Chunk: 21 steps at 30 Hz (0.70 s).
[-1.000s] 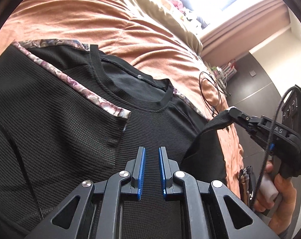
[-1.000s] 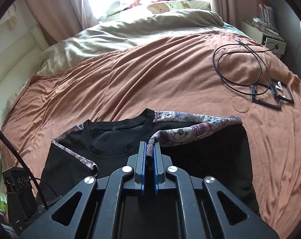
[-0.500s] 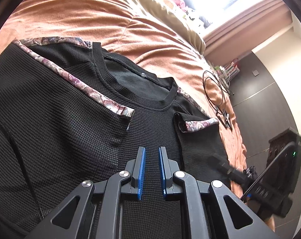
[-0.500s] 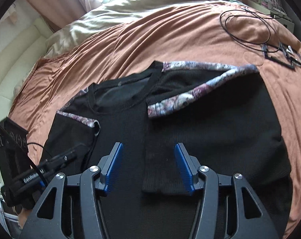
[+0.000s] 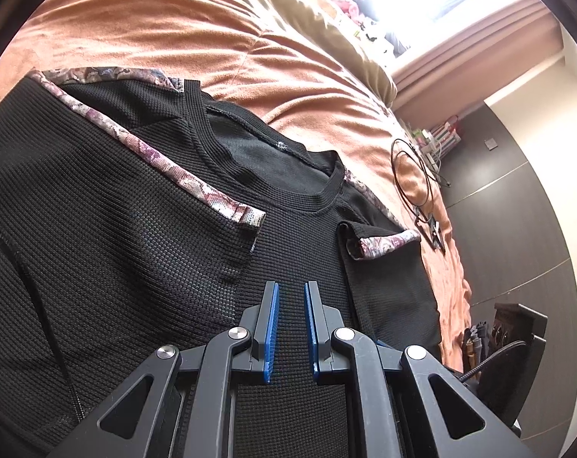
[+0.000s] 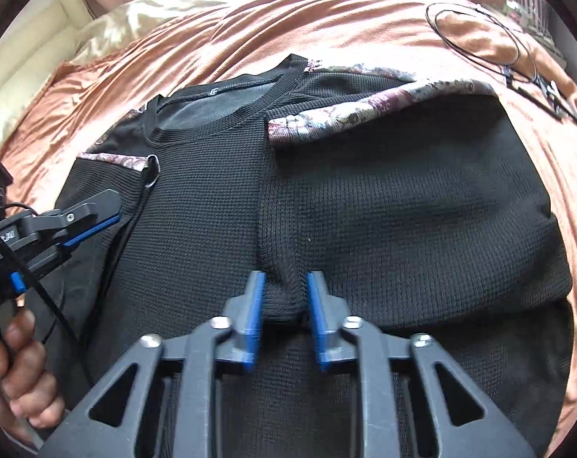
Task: Fold small clothes
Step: 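Grasp the trimmed sleeve with the right gripper and fold it across the body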
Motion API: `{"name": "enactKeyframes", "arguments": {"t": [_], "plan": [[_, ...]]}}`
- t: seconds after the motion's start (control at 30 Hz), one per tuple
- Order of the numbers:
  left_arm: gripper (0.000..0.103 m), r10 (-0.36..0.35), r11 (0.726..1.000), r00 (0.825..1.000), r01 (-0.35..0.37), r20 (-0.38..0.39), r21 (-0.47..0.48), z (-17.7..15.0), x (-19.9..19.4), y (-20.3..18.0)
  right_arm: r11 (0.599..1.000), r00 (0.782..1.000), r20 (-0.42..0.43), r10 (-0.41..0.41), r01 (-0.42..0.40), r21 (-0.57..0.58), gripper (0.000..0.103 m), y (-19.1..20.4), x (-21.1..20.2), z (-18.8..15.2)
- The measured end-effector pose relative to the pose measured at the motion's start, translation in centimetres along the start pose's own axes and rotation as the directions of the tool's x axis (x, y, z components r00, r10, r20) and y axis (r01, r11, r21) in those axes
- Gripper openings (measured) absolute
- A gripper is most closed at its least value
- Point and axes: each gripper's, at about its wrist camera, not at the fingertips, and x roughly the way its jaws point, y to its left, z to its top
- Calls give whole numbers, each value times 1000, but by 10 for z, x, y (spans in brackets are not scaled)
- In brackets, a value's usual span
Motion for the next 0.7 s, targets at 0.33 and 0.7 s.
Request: {"name": "enactKeyframes", "arguments": {"t": [0.33, 0.7], "plan": [[13, -22, 999, 999, 22, -25, 32, -6, 5, -15, 997, 999, -17, 45, -44, 57, 8, -15, -28, -31], [13, -14, 995, 997, 21, -73, 101, -21, 27, -37, 981, 989, 37, 141, -144, 131, 8, -36, -50, -61]]}}
